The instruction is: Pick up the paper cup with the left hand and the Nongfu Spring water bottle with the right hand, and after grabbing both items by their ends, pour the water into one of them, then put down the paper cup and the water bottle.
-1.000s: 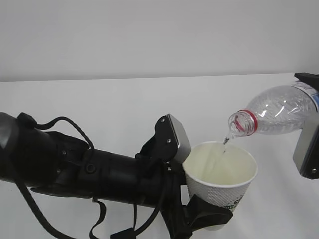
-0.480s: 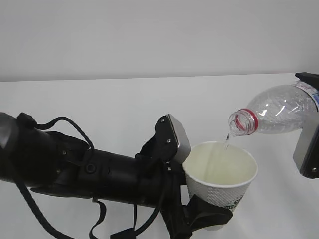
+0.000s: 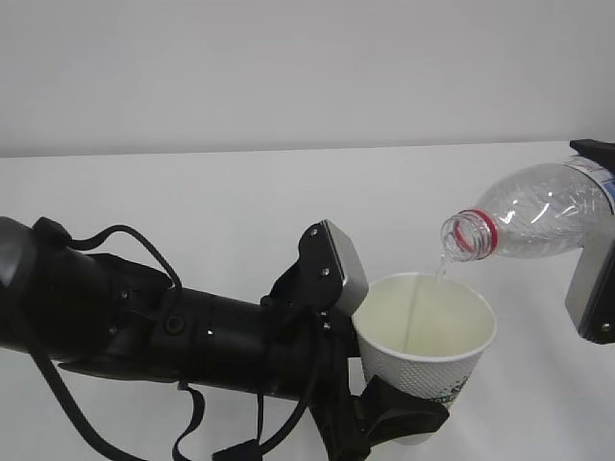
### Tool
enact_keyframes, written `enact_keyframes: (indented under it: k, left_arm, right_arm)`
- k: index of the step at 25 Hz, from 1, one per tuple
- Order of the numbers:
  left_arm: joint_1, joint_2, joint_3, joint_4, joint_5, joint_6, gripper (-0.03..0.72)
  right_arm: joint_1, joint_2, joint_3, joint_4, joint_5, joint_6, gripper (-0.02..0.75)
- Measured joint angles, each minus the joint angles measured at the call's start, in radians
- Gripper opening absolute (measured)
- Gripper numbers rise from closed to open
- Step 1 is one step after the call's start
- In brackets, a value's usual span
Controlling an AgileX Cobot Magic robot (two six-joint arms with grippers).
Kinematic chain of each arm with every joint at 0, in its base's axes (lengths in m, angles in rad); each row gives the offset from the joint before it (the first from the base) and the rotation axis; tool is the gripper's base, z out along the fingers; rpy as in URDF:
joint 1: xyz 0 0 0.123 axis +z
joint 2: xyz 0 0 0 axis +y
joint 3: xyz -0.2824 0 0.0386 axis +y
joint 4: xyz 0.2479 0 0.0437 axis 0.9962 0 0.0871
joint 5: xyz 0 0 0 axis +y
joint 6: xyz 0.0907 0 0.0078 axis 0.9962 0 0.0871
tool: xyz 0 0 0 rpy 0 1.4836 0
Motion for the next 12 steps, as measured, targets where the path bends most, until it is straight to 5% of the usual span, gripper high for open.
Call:
enact_keyframes:
  k: [12]
  left_arm:
    - [0.000, 0.000, 0.000, 0.000, 0.000, -0.002, 0.528]
  right_arm:
    - [0.000, 0.000, 0.000, 0.000, -0.005, -0.005, 0.426]
